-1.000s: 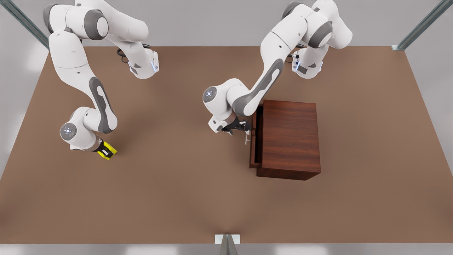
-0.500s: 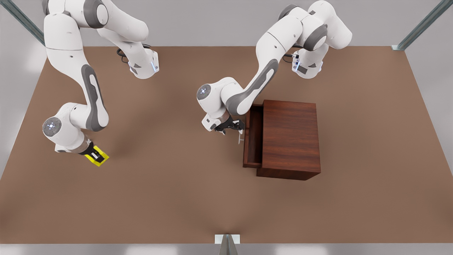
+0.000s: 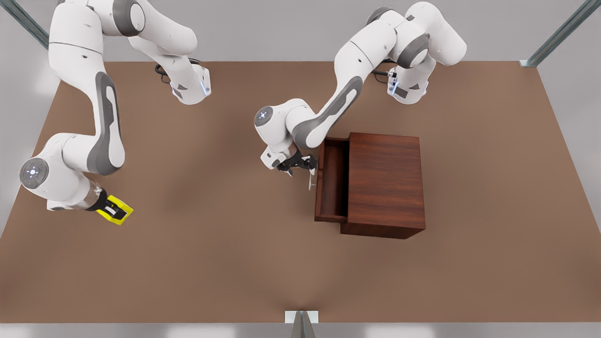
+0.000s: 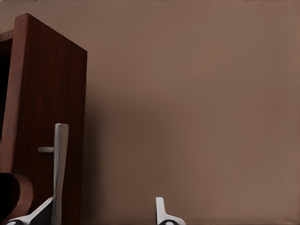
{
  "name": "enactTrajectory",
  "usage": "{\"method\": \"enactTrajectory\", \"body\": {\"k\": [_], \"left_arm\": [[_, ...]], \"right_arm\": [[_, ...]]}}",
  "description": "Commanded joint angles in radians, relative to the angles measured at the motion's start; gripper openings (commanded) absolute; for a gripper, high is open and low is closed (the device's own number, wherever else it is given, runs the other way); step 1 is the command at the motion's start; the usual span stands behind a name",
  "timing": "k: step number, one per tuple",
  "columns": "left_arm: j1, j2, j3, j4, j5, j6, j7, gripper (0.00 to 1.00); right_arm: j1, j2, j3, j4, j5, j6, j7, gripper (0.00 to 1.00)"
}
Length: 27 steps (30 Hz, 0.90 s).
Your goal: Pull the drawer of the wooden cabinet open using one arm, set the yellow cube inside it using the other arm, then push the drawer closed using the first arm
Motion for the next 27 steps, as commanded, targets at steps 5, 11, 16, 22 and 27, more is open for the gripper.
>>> {"method": "enactTrajectory", "body": {"k": [5, 11, 16, 22, 27], "left_arm": [[-0.02, 0.013, 0.001, 0.03, 0.001, -0.001, -0.056, 1.0], [-0.033, 0.021, 0.001, 0.05, 0.001, -0.003, -0.073, 1.0], [-0.046, -0.007, 0.001, 0.05, 0.002, -0.102, 0.031, 1.0], [0.21, -0.267, -0.013, 0.047, -0.136, -0.323, 0.313, 1.0], [0.75, -0.696, 0.015, -0.521, -0.464, 0.046, 0.941, 1.0]], "right_arm": [[-0.001, 0.002, 0.002, 0.024, -0.017, -0.167, -0.056, 0.71], [-0.004, 0.004, 0.002, 0.024, -0.017, -0.167, -0.058, 0.71], [-0.005, 0.004, 0.001, 0.026, -0.017, -0.165, -0.056, 0.71], [0.032, 0.004, 0.004, 0.034, 0.0, -0.167, -0.021, 0.71], [0.19, -0.004, 0.007, 0.054, 0.118, -0.176, 0.333, 0.71]]}}
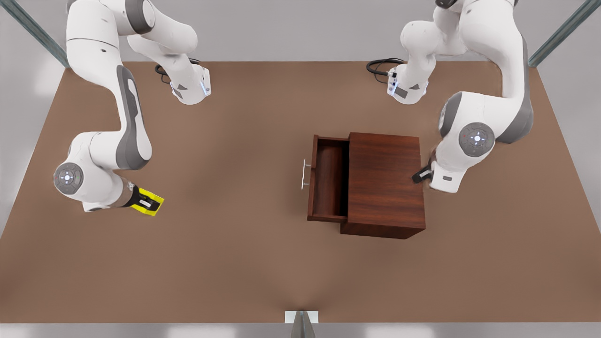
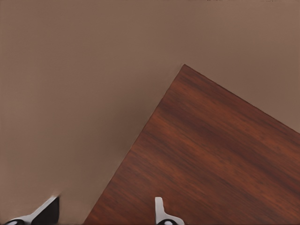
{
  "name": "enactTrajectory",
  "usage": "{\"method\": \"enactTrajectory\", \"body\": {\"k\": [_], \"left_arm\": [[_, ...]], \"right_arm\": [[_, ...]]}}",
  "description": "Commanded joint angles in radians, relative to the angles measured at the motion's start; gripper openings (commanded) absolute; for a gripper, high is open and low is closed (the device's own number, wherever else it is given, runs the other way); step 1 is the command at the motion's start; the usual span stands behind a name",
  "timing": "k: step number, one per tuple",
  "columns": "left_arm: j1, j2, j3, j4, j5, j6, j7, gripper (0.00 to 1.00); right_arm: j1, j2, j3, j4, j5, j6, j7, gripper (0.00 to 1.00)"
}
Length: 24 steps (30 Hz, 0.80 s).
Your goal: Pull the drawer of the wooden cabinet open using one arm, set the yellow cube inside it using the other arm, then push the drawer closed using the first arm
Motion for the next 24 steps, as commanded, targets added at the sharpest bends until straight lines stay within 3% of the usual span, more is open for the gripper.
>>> {"method": "enactTrajectory", "body": {"k": [1, 5, 10, 12, 15, 24], "left_arm": [[0.014, -0.042, 0.021, 0.024, -0.118, 0.108, 0.702, 1.0], [0.016, -0.025, 0.022, 0.089, -0.061, 0.026, 0.705, 1.0], [0.007, -0.005, 0.015, 0.102, -0.055, 0.026, 0.703, 1.0], [0.005, -0.003, 0.015, 0.102, -0.055, 0.026, 0.702, 1.0], [-0.002, 0.0, 0.015, 0.109, -0.055, 0.027, 0.705, 1.0], [-0.002, 0.003, 0.015, 0.107, -0.052, 0.029, 0.703, 1.0]], "right_arm": [[0.068, -0.002, 0.001, 0.016, 0.066, -0.018, 0.412, 0.71], [0.272, 0.025, -0.001, 0.111, 0.092, -0.022, 0.835, 0.71], [0.457, 0.193, 0.005, 0.398, 0.084, -0.105, 1.273, 0.71], [0.516, 0.234, 0.01, 0.458, 0.084, -0.108, 1.372, 0.71], [0.526, 0.282, 0.099, 0.533, 0.082, -0.11, 1.533, 0.72], [0.664, 0.432, 0.096, 0.66, 0.081, -0.004, 1.823, 0.72]]}}
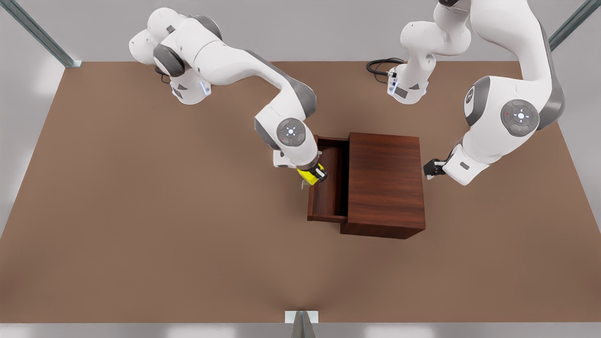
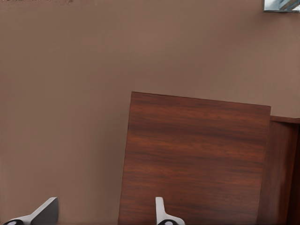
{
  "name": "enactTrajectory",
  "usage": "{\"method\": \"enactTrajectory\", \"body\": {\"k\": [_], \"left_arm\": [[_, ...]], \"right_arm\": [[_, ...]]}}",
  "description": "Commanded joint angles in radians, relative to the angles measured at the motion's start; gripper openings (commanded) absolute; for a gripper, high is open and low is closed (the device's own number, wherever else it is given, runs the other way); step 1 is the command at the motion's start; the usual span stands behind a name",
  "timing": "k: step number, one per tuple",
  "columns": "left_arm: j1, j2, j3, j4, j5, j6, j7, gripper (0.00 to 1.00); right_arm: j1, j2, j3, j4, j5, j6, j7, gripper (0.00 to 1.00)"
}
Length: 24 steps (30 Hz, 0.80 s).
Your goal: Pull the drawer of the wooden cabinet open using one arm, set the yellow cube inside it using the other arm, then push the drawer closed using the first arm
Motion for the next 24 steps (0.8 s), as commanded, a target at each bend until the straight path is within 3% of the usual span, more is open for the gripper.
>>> {"method": "enactTrajectory", "body": {"k": [1, 20, 21, 24], "left_arm": [[-0.001, -0.001, -0.002, 0.0, 0.002, 0.002, 0.185, 1.0], [-0.018, 0.001, -0.002, 0.002, 0.049, -0.001, 0.183, 1.0], [-0.018, 0.001, -0.002, 0.0, 0.049, -0.001, 0.183, 1.0], [-0.018, 0.001, -0.002, 0.0, 0.051, -0.001, 0.183, 1.0]], "right_arm": [[0.017, 0.021, -0.001, 0.021, -0.001, 0.039, 0.773, 0.72], [0.098, 0.135, -0.051, 0.142, -0.007, 0.1, 1.071, 0.73], [0.098, 0.135, -0.051, 0.142, -0.009, 0.099, 1.051, 1.0], [0.089, 0.125, -0.06, 0.14, -0.03, 0.073, 1.029, 1.0]]}}
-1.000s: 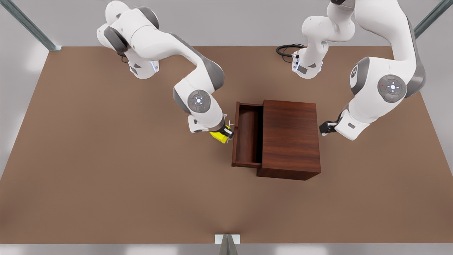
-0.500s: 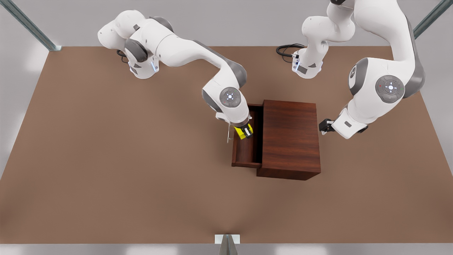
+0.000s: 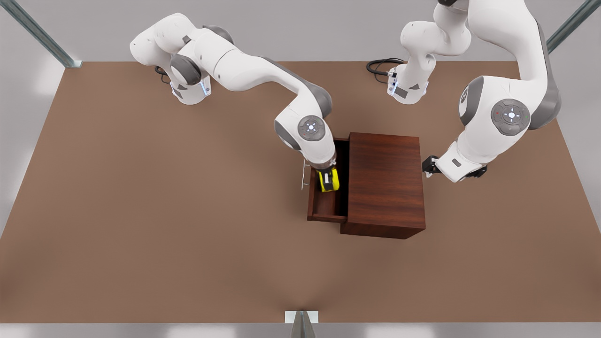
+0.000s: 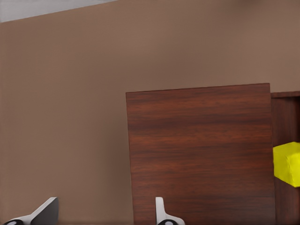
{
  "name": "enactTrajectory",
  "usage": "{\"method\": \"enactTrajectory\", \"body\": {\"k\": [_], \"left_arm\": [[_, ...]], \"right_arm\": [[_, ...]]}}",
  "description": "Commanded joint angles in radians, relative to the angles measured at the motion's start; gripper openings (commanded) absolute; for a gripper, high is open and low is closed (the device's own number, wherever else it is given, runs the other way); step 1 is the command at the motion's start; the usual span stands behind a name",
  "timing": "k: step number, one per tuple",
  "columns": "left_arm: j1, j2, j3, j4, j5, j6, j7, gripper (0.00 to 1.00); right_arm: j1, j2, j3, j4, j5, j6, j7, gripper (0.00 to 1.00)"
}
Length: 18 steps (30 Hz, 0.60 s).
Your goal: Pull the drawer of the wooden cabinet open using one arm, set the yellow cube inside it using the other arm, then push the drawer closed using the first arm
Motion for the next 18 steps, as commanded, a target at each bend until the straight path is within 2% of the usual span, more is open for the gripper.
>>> {"method": "enactTrajectory", "body": {"k": [1, 3, 5, 6, 7, 9, 10, 12, 13, 16, 18], "left_arm": [[0.0, -0.001, 0.0, 0.0, 0.002, -0.001, 0.048, 1.0], [-0.006, -0.001, 0.0, 0.0, 0.002, -0.001, 0.04, 1.0], [-0.011, -0.001, 0.0, 0.0, 0.001, -0.001, 0.035, 1.0], [-0.011, -0.001, 0.0, 0.007, -0.021, -0.004, -0.046, 0.33], [-0.012, -0.001, -0.002, 0.022, -0.097, -0.004, -0.21, 0.0], [-0.074, -0.001, -0.002, 0.023, -0.154, -0.004, -0.621, 0.0], [-0.112, -0.001, -0.002, 0.023, -0.199, -0.004, -0.862, 0.0], [-0.209, 0.017, -0.002, 0.027, -0.191, 0.004, -1.227, 0.0], [-0.242, 0.056, -0.002, 0.074, -0.197, 0.009, -1.38, 0.0], [-0.368, 0.241, 0.0, 0.261, -0.182, 0.084, -1.872, 0.0], [-0.429, 0.312, 0.001, 0.326, -0.163, 0.144, -2.083, 0.0]], "right_arm": [[-0.036, -0.026, -0.001, 0.0, -0.012, -0.059, 0.232, 1.0], [-0.166, -0.113, 0.007, -0.001, -0.01, -0.198, 0.101, 1.0], [-0.398, -0.187, 0.022, -0.007, -0.005, -0.326, -0.215, 1.0], [-0.526, -0.264, 0.056, -0.062, -0.012, -0.358, -0.485, 1.0], [-0.64, -0.34, 0.056, -0.185, -0.015, -0.349, -0.836, 1.0], [-0.783, -0.494, 0.047, -0.42, -0.139, -0.262, -1.709, 1.0], [-0.814, -0.599, 0.012, -0.579, -0.139, -0.191, -2.017, 1.0], [-0.814, -0.728, -0.074, -0.774, -0.148, -0.218, -2.323, 1.0], [-0.812, -0.722, -0.082, -0.762, -0.18, -0.34, -2.362, 1.0], [-0.8, -0.716, -0.076, -0.762, -0.17, -0.352, -2.253, 1.0], [-0.755, -0.69, -0.076, -0.764, -0.17, -0.344, -2.176, 1.0]]}}
